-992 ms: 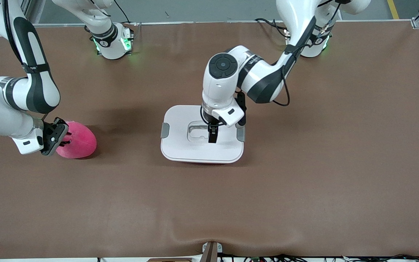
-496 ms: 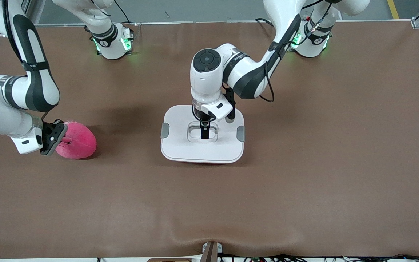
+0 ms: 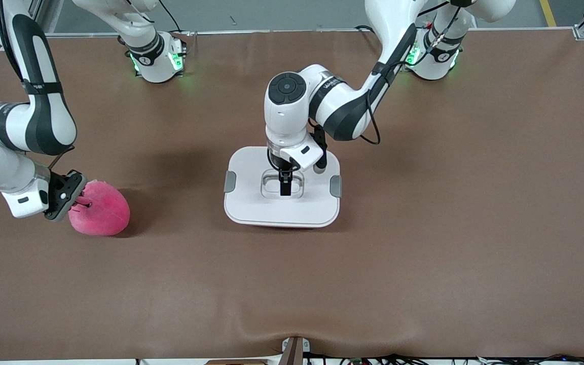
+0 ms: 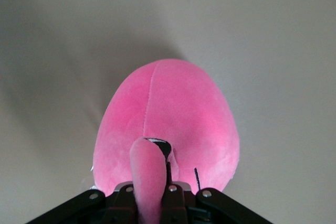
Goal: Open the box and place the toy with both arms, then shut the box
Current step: 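Grasp the lid handle with the left gripper while the right gripper grasps the plush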
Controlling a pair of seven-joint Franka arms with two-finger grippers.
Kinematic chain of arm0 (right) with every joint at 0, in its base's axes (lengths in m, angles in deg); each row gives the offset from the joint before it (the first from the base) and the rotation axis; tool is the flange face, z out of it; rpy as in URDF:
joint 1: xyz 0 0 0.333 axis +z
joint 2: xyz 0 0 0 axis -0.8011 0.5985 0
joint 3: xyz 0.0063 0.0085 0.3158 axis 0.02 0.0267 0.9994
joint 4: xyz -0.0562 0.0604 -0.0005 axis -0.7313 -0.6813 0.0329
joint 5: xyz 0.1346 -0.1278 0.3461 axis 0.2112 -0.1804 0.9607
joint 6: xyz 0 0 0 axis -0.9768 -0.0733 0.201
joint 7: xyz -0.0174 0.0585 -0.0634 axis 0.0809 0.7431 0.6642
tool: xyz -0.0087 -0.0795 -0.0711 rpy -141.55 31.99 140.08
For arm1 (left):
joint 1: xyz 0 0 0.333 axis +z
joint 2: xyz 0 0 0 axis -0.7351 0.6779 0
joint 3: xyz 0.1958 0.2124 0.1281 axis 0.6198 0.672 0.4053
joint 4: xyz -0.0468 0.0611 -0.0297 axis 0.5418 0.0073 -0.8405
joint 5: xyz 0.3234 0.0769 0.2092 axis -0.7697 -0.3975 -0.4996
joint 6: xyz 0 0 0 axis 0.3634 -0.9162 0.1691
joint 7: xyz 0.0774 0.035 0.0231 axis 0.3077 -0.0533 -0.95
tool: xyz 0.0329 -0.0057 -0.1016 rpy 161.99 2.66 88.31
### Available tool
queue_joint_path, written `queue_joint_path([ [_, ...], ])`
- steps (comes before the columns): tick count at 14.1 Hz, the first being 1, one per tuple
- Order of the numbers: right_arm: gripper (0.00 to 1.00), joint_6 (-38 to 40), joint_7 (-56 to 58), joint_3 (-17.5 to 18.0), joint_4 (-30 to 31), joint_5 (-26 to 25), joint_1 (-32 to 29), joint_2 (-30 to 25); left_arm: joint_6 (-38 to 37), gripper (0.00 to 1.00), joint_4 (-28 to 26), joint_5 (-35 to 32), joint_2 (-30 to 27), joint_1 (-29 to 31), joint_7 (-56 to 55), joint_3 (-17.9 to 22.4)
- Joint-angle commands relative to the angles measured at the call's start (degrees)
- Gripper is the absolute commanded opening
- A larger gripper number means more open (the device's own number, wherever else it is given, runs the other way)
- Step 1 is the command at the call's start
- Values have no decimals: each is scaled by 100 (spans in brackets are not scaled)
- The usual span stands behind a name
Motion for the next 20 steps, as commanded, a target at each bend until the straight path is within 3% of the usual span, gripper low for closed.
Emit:
queue_joint_path([
  [1, 0, 279, -141, 21, -208, -10, 39, -104, 110, 91, 143, -153, 138, -78, -113, 78],
  [12, 0, 1492, -1862, 30, -947, 87, 408, -112, 321, 50, 116, -153, 225, -105, -166, 69],
  [16, 0, 1878, -2635, 30, -982, 534, 479, -165, 269, 47, 99, -249, 199, -184, -192, 69],
  [20, 0, 2142, -3251, 30, -1061, 649, 593, -183, 242, 46, 55, -259, 173, -175, -201, 69],
])
